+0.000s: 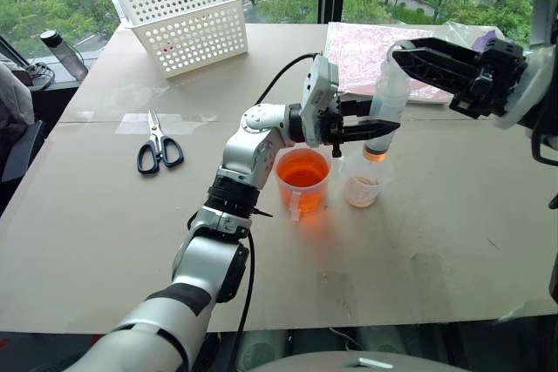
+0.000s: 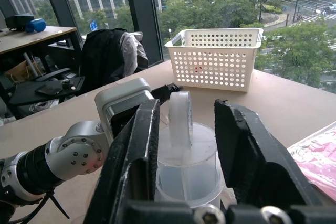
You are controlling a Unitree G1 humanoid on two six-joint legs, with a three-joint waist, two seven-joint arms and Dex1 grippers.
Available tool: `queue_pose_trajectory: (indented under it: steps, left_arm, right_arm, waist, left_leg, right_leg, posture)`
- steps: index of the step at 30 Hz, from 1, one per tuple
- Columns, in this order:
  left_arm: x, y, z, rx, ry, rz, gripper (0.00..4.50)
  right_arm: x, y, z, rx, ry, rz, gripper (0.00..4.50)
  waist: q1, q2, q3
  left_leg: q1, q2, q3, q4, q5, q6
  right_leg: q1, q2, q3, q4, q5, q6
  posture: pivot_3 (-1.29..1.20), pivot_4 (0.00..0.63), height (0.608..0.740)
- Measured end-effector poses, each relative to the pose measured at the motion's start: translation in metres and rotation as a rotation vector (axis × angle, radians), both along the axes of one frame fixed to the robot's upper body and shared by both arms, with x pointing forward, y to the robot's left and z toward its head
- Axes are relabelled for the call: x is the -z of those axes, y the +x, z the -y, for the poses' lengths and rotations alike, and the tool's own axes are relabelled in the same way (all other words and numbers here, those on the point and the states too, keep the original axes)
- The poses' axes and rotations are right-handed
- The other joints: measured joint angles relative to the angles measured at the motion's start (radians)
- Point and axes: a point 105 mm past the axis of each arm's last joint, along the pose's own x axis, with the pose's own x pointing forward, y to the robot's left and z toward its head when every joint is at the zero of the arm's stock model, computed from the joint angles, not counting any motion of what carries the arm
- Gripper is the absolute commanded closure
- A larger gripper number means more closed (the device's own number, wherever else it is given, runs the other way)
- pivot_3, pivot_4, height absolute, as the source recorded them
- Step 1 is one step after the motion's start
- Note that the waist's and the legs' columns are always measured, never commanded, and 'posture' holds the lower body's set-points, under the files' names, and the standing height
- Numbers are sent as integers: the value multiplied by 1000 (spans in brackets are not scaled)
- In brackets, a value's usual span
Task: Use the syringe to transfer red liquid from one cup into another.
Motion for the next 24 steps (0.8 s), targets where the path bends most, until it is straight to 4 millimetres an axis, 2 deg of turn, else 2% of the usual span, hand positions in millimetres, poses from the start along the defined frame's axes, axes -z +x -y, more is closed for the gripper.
queue_pose_trajectory:
  steps: [24]
  left_arm:
    - [4,0,3,4,25,-22,3115]
  right_arm:
    - [20,0,8,36,-108,-41,4417]
  waist:
    - [1,0,0]
  left_leg:
    - [0,0,0,1,0,0]
  right_leg:
    - [0,0,0,0,0,0]
  posture:
    - [0,150,740]
